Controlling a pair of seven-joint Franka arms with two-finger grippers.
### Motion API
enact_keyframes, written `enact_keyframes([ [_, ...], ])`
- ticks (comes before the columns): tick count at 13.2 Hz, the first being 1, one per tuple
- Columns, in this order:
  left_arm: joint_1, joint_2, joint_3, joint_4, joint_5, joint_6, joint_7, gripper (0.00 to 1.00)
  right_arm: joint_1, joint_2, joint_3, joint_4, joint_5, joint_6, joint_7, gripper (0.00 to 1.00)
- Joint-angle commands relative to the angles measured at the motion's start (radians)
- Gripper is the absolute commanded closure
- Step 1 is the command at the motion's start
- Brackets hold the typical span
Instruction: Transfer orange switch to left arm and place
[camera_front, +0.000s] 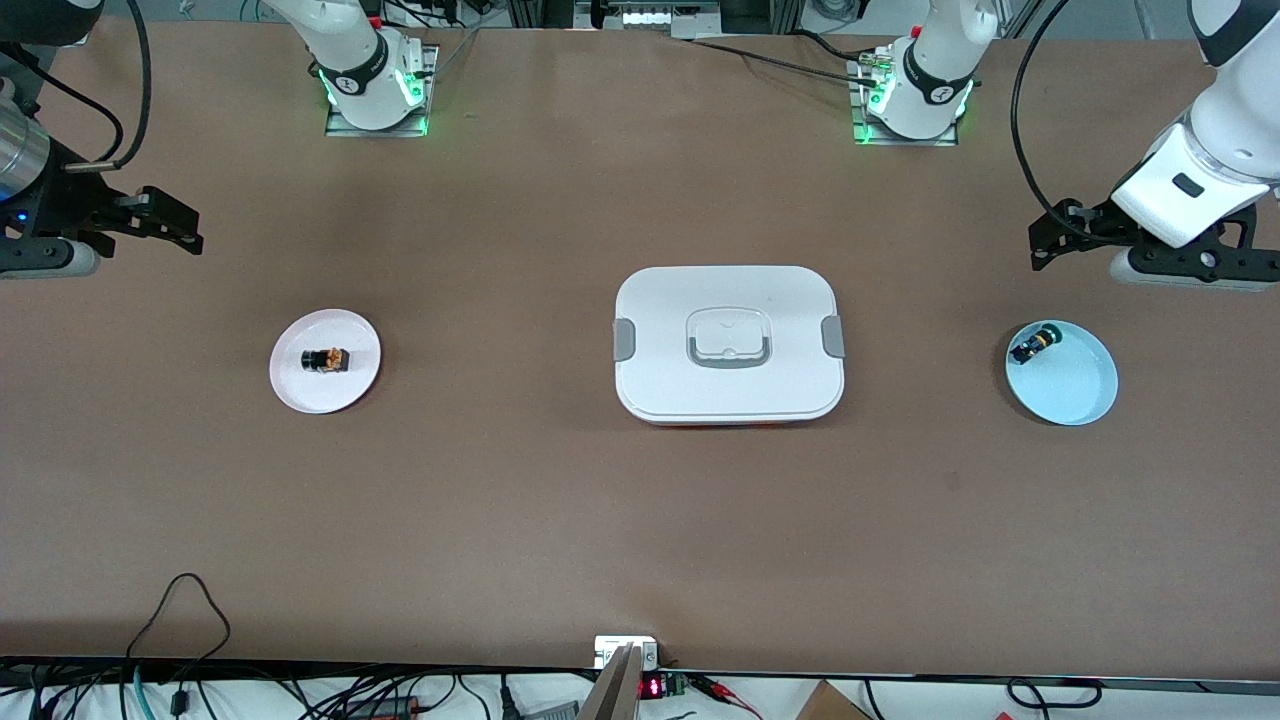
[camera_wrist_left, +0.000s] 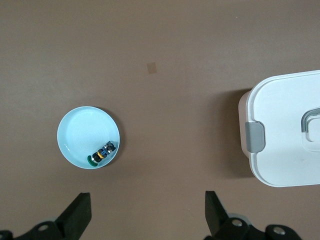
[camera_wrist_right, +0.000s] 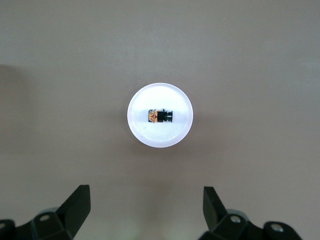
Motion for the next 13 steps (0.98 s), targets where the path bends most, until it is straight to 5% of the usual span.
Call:
enact_keyframes([
  [1,-0.002,0.015,0.001,0.028,0.019,-0.013,-0.006,0.00,-0.002,-0.007,0.004,0.005,0.004,-0.021,-0.017,0.00],
  [13,-0.002,0.015,0.001,0.028,0.019,-0.013,-0.006,0.00,0.042,0.019,0.014,0.013,0.003,-0.012,-0.020,0.00],
])
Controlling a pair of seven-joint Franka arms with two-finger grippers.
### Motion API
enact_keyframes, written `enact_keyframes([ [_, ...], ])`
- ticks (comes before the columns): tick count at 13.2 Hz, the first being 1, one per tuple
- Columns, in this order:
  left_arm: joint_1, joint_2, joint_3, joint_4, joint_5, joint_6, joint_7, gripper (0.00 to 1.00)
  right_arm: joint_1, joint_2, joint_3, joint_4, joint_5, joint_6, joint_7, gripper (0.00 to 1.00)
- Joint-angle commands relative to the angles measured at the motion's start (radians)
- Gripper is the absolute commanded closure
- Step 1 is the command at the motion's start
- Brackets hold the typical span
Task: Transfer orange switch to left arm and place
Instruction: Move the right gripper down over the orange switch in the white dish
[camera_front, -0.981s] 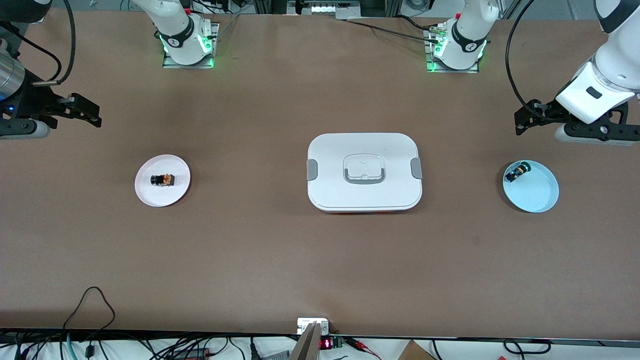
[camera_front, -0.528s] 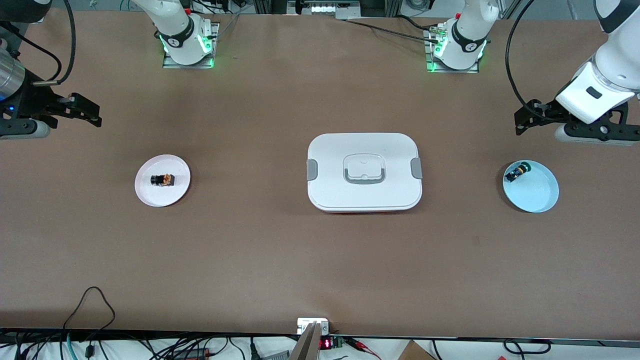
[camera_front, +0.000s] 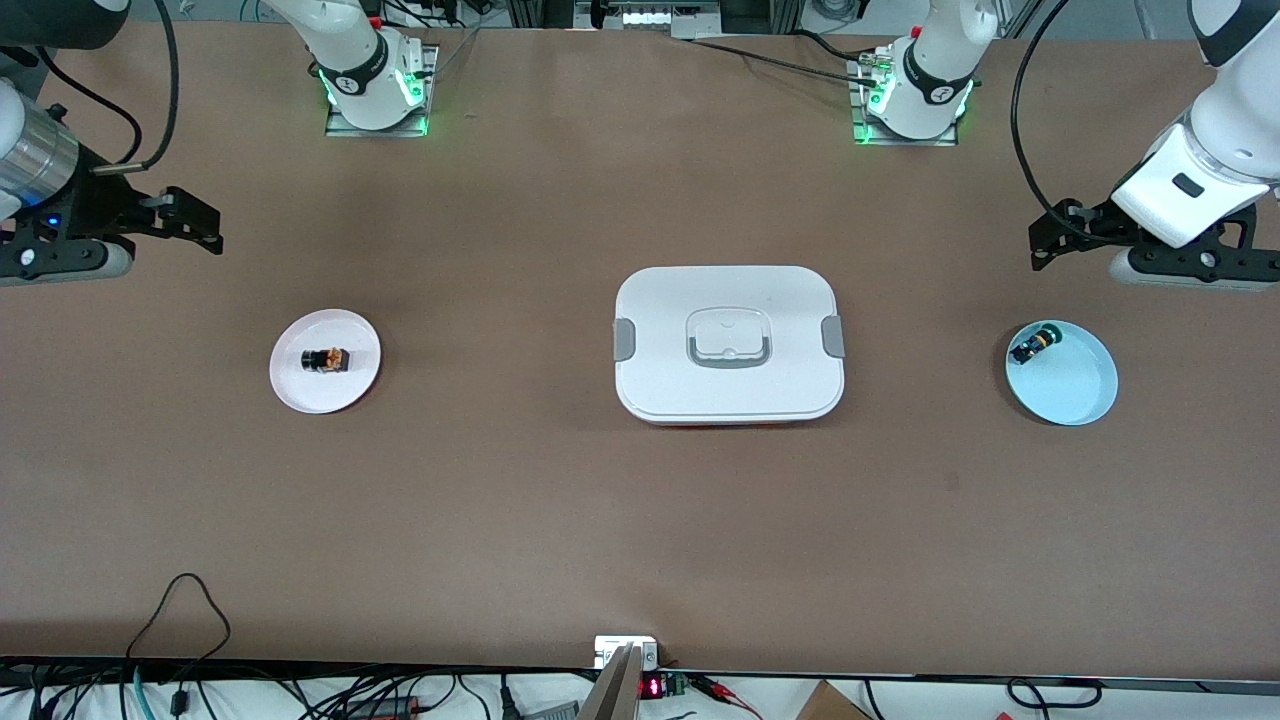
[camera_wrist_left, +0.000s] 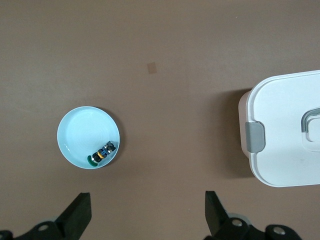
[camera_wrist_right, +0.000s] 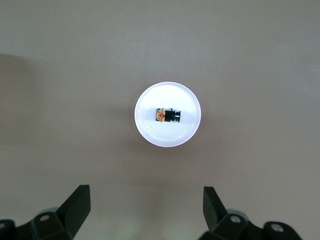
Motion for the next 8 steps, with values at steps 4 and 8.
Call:
enact_keyframes([
  [4,-0.002,0.013,0.001,0.028,0.019,-0.013,-0.006,0.00,0.025,0.055,0.000,0.013,0.007,0.022,-0.008,0.00],
  [8,-0.002,0.015,0.001,0.028,0.019,-0.013,-0.006,0.00,0.018,0.081,-0.001,0.011,0.004,0.051,-0.008,0.00],
])
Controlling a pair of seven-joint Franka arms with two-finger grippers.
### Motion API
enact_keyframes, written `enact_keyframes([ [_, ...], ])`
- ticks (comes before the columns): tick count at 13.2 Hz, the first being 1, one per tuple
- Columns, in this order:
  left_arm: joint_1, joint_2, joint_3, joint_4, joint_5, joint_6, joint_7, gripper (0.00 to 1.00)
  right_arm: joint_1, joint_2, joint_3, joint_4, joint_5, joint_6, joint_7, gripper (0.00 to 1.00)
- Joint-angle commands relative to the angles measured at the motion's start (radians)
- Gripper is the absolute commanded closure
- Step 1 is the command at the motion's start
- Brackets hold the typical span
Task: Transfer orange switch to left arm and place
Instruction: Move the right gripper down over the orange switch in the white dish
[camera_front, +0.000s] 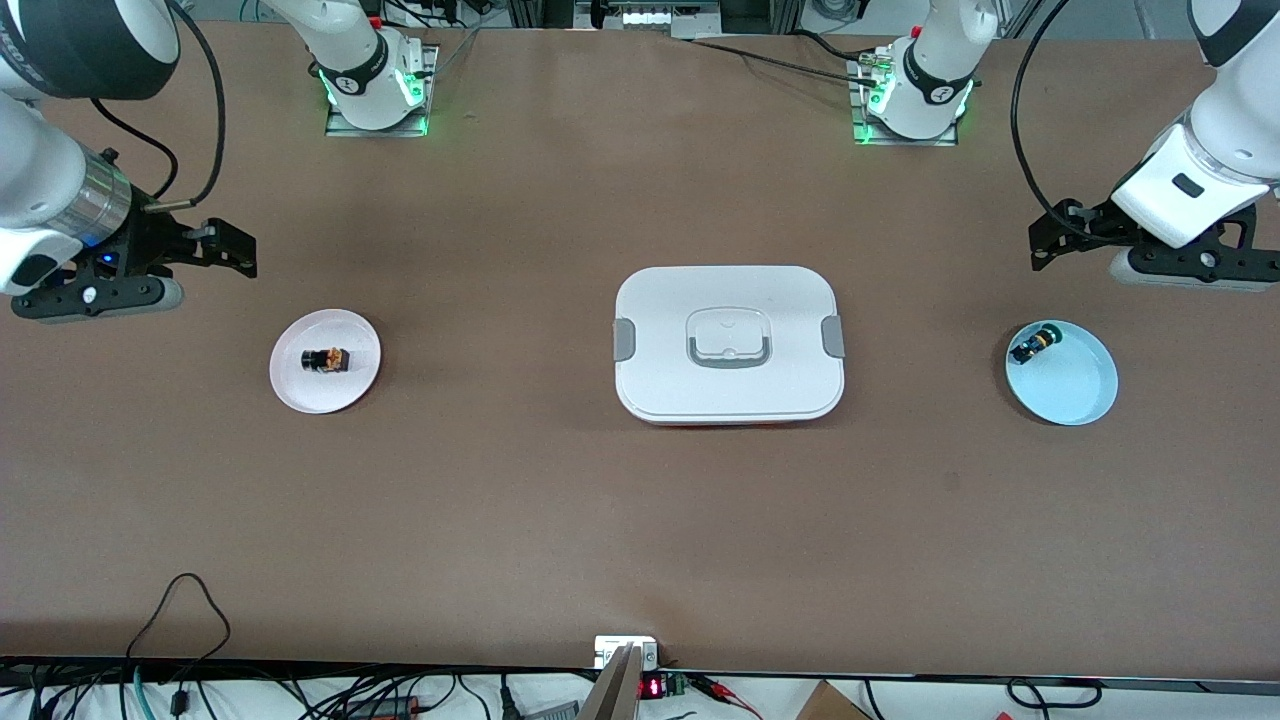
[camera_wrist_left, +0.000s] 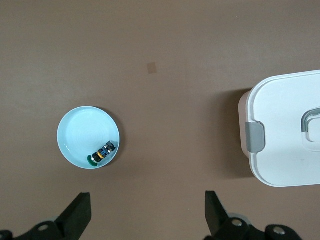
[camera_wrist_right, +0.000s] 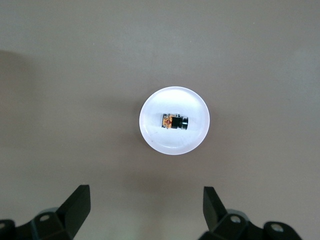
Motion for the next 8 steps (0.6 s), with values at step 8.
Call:
enact_keyframes([
  [8,-0.002,0.014,0.000,0.028,0.019,-0.013,-0.006,0.00,-0.022,0.085,-0.007,-0.282,-0.036,0.343,0.075,0.00],
])
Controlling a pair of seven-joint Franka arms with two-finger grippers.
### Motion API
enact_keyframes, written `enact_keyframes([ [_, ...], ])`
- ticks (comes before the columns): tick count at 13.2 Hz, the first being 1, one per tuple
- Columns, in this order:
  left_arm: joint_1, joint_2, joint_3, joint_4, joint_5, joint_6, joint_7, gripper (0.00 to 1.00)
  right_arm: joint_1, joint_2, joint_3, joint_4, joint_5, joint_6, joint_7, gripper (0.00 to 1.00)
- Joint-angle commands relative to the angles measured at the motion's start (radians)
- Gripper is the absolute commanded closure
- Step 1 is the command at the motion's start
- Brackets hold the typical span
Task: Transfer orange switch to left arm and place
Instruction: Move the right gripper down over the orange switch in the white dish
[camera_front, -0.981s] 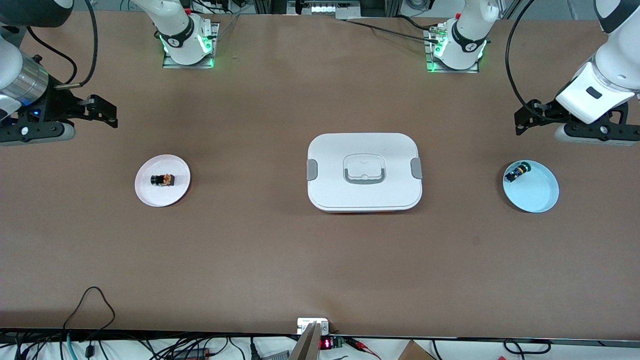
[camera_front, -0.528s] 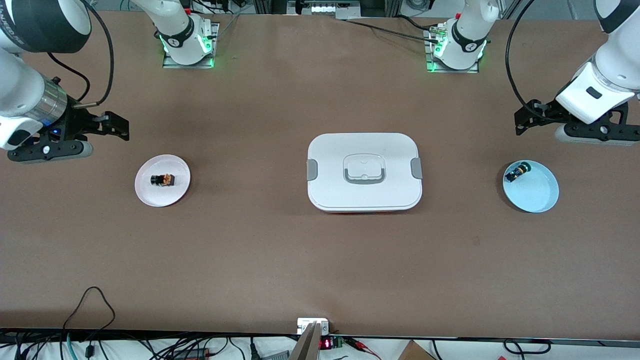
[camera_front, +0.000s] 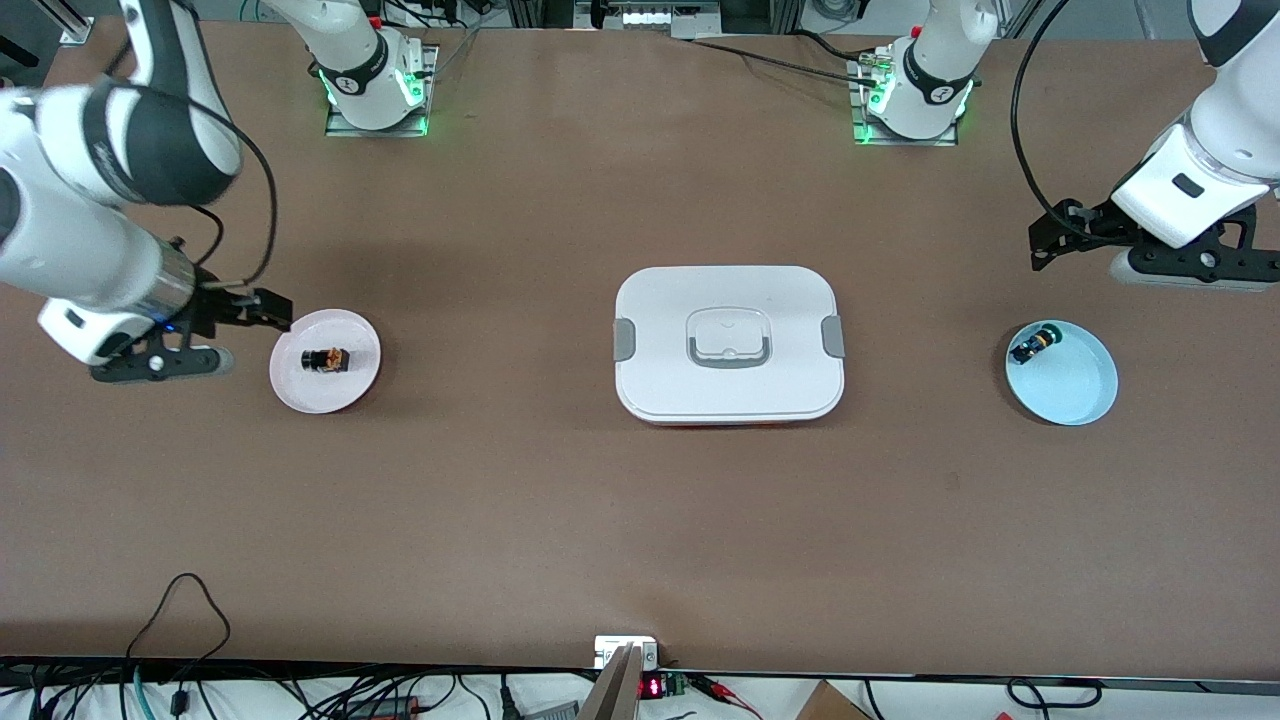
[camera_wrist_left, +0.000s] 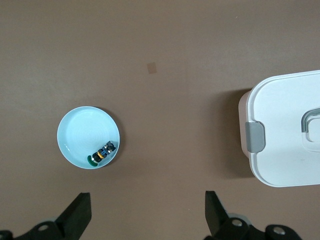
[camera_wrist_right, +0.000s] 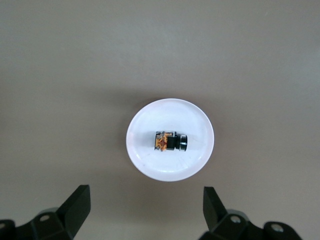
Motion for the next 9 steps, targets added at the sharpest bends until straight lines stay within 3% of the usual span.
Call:
enact_keyframes([
  [1,-0.002,0.013,0.000,0.028,0.019,-0.013,-0.006,0.00,-0.018,-0.015,0.004,-0.127,-0.014,0.097,0.042,0.00],
  [4,-0.002,0.013,0.000,0.028,0.019,-0.013,-0.006,0.00,-0.045,0.054,0.004,-0.164,-0.017,0.164,0.027,0.00],
  [6,-0.002,0.014,0.000,0.028,0.019,-0.013,-0.006,0.00,-0.067,0.101,0.004,-0.165,-0.077,0.201,-0.019,0.00],
  [9,-0.002,0.014,0.000,0.028,0.019,-0.013,-0.006,0.00,-0.101,0.170,0.005,-0.205,-0.083,0.354,-0.067,0.00],
])
